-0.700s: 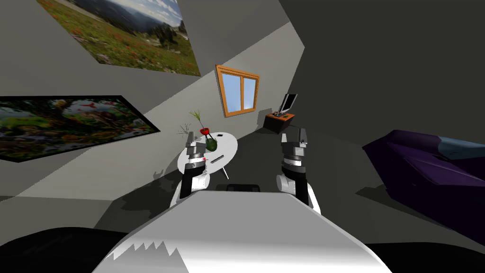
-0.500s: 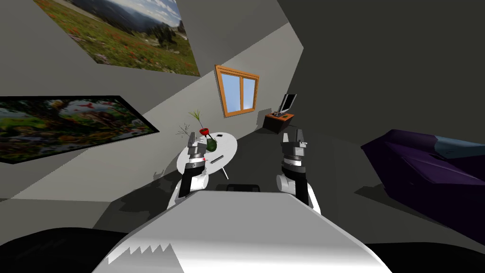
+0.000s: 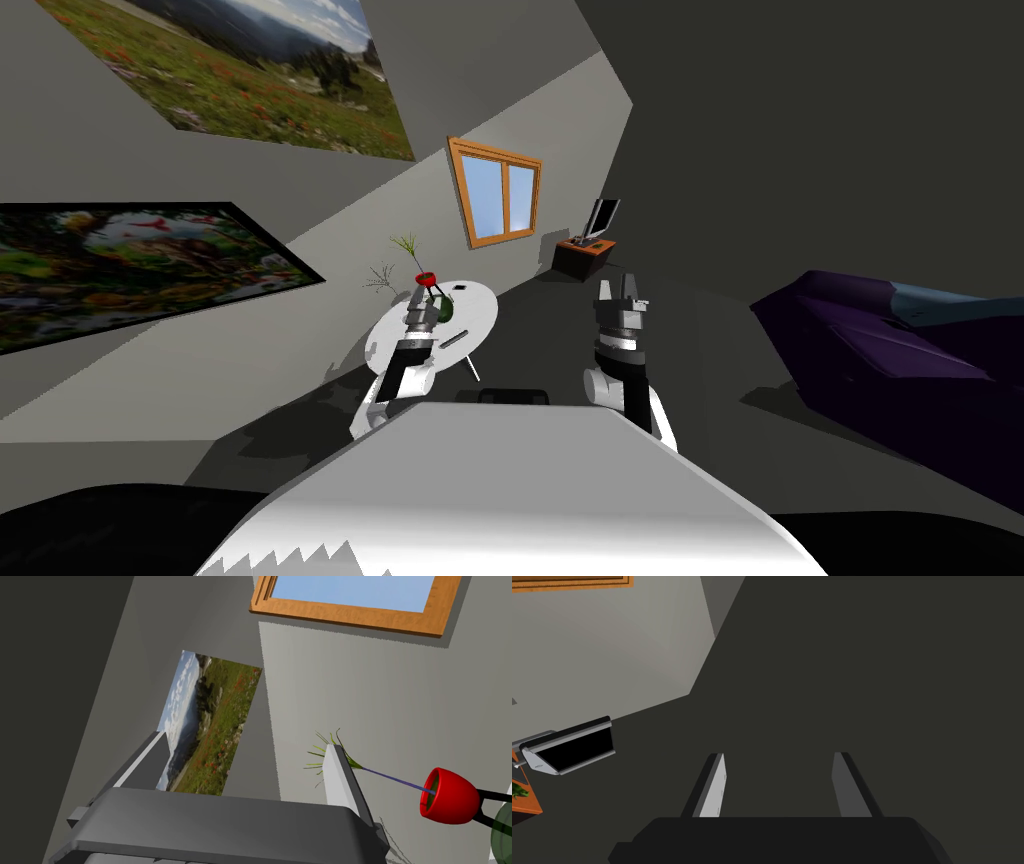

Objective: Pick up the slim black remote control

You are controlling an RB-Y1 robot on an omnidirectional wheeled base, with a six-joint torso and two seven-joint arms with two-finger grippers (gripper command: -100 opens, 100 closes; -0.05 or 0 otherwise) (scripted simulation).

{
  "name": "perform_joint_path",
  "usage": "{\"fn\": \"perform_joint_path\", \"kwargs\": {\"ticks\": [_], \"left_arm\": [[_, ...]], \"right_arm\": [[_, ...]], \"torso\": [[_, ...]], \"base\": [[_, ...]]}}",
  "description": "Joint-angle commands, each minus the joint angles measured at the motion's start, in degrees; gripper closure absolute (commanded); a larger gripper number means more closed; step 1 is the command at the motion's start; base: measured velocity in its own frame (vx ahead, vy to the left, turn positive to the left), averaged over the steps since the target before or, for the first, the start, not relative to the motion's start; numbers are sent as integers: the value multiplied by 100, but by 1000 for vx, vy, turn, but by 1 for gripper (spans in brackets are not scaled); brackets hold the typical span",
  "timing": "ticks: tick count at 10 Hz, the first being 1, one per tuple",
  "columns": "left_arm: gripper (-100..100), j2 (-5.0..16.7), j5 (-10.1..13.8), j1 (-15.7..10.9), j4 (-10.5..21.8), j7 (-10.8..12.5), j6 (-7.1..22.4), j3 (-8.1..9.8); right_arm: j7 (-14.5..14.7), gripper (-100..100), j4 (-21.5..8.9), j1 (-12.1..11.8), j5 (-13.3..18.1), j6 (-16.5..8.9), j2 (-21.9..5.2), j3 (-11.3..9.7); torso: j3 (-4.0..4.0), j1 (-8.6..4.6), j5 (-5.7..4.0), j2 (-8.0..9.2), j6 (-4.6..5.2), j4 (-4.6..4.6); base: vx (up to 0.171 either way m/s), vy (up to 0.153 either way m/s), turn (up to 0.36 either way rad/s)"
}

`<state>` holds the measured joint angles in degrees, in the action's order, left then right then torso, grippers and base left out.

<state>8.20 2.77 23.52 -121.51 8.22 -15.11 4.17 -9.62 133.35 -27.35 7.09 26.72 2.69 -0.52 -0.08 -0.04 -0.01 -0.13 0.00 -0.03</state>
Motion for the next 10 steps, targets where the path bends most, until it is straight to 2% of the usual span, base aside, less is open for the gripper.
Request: {"fn": "perform_joint_path", "kwargs": {"ticks": [1, 2, 4, 5, 6, 7, 8, 9, 10], "left_arm": [[-100, 185, 164, -72, 286, -18, 183, 78], [-100, 185, 164, -72, 309, -18, 183, 78], [-100, 462, 474, -257, 741, -67, 543, 228], [-100, 462, 474, -257, 814, -67, 604, 228], [-100, 594, 642, -356, 1069, -92, 817, 308], [-100, 594, 642, -356, 1084, -92, 832, 308], [-100, 722, 818, -459, 1297, -118, 1070, 391], [-100, 722, 818, -459, 1364, -118, 1070, 391], [-100, 849, 999, -563, 1579, -144, 1315, 475]], "right_arm": [[0, 0, 0, 0, 0, 0, 0, 0], [0, 0, 0, 0, 0, 0, 0, 0], [0, 0, 0, 0, 0, 0, 0, 0], [0, 0, 0, 0, 0, 0, 0, 0], [0, 0, 0, 0, 0, 0, 0, 0], [0, 0, 0, 0, 0, 0, 0, 0], [0, 0, 0, 0, 0, 0, 0, 0], [0, 0, 0, 0, 0, 0, 0, 0], [0, 0, 0, 0, 0, 0, 0, 0]], "torso": [[0, 0, 0, 0, 0, 0], [0, 1, 0, 1, 0, 0], [2, 1, 1, 3, 1, 1], [-1, -3, 0, -2, 2, 0], [0, -2, 0, 0, -1, 0], [0, -3, 0, -1, 0, 0], [1, 0, 0, 2, 0, 0], [1, 0, 0, 1, 1, 0], [2, 0, 0, 3, -1, 0]], "base": [[30, -16, -51], [20, -9, -19], [28, -21, -77], [32, -20, -26], [35, -22, -50], [24, -12, -29], [26, -15, -76], [23, -13, -33], [33, -16, -66]]}}
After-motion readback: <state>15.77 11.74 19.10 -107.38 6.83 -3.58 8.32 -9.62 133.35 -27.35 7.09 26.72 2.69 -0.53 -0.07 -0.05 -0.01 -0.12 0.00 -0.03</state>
